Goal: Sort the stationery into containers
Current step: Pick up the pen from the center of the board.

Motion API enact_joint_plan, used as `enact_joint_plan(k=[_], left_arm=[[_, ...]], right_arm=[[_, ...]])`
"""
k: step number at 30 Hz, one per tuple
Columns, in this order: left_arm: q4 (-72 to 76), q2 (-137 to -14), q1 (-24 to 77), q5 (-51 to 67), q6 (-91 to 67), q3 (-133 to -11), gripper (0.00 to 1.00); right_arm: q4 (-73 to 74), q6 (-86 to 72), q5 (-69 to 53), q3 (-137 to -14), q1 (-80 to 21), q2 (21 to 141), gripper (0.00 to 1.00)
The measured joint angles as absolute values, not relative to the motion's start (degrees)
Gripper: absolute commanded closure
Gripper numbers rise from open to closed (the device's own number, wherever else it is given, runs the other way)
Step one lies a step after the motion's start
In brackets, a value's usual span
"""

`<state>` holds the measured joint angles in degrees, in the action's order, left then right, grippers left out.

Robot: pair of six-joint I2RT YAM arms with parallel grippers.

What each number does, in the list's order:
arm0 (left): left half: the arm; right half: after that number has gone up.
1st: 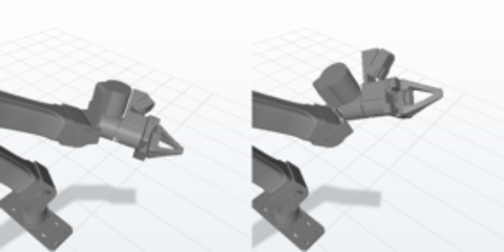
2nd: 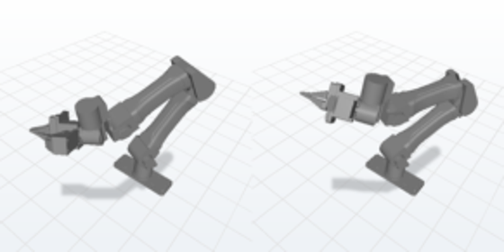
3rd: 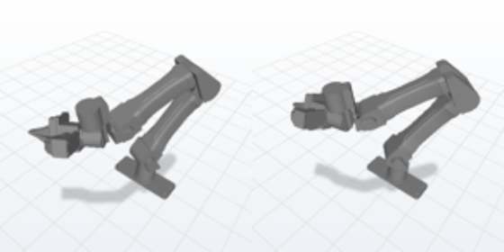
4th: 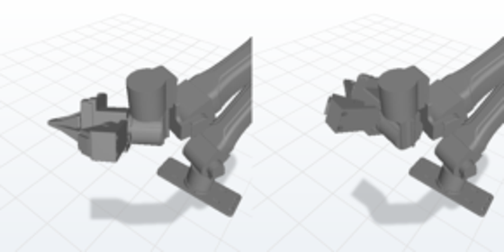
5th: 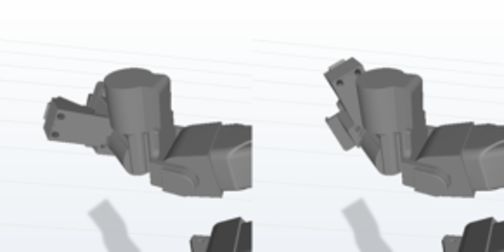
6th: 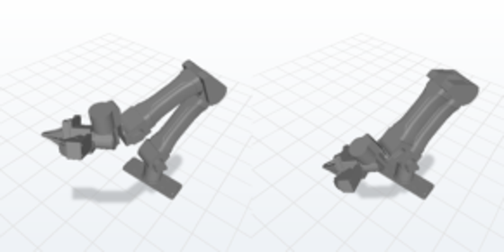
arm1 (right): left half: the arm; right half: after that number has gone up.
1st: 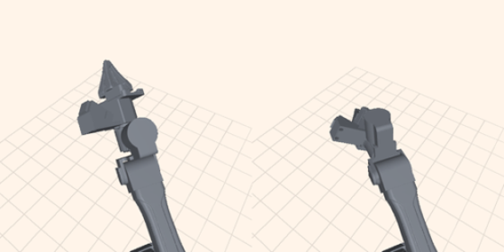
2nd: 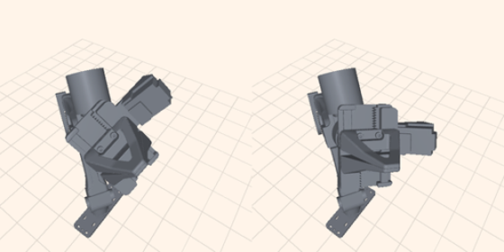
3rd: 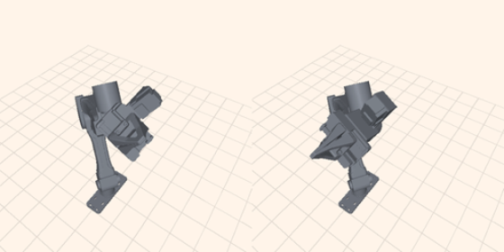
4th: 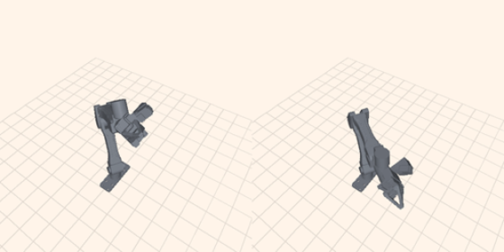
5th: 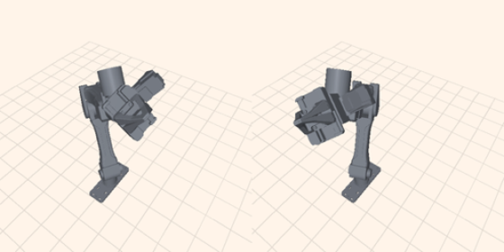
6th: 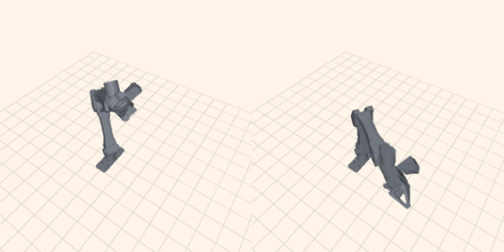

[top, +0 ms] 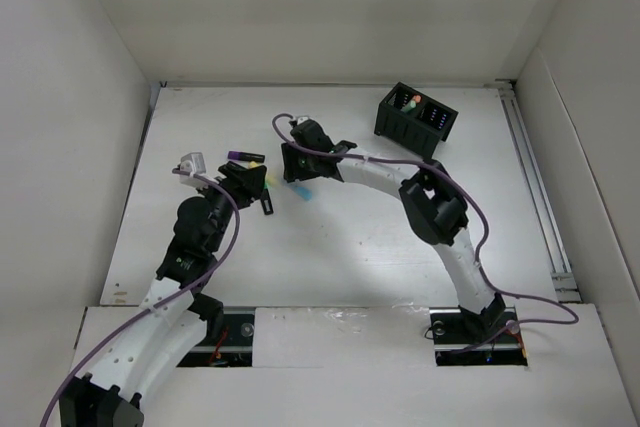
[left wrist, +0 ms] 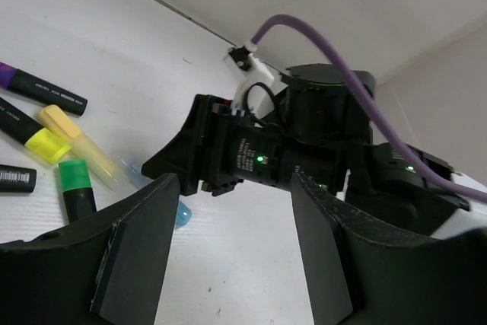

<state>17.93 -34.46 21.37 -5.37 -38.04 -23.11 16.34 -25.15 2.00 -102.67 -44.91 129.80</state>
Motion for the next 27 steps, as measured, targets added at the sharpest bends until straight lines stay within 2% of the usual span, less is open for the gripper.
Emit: enact_joint_plan(k=[6, 8, 9, 12, 17, 20, 22, 23, 24, 27], left_arm=[[18.1, -34.5, 21.4, -5.0, -38.0, -23.1, 0.43], [18.2, -34.8, 21.4, -4.9, -38.0, -23.1, 0.43], [18.1, -35.0, 21.4, -4.8, -38.0, -23.1, 0.43], [18.1, -35.4, 21.4, -4.7, -38.0, -23.1, 0.43], [18.2, -35.5, 21.4, -4.3, -38.0, -23.1, 0.43], [18.2, -35.5, 21.4, -4.3, -38.1, -23.1, 0.43], [18.2, -35.6, 21.4, -3.9, -38.1, -23.1, 0.43], [18.2, -35.6, 21.4, -3.5, -38.1, -23.1, 0.43], [18.2, -35.7, 21.4, -3.2, -38.1, -23.1, 0.43], [18.4, -36.1, 21.4, -3.0, -38.1, -23.1, 0.43]], right_arm=[[19.0, -24.8, 3.0, -106.1, -45.3, 133.2, 0.45], [19.6, -24.8, 3.9, -106.1, -45.5, 133.3, 0.53], [19.7, -24.7, 4.6, -106.1, -45.7, 133.4, 0.63], [20.3, -25.0, 7.9, -106.1, -46.2, 133.4, 0.76], [17.3, -27.4, 12.1, -102.0, -46.5, 131.5, 0.85], [17.1, -29.4, 13.6, -96.8, -45.7, 128.1, 0.8], [16.5, -30.3, 13.8, -94.0, -44.6, 126.2, 0.66], [16.6, -30.7, 13.8, -93.2, -43.9, 125.6, 0.53], [16.8, -31.2, 13.9, -92.7, -43.3, 125.3, 0.49], [17.2, -31.5, 14.6, -92.9, -41.9, 125.3, 0.48]])
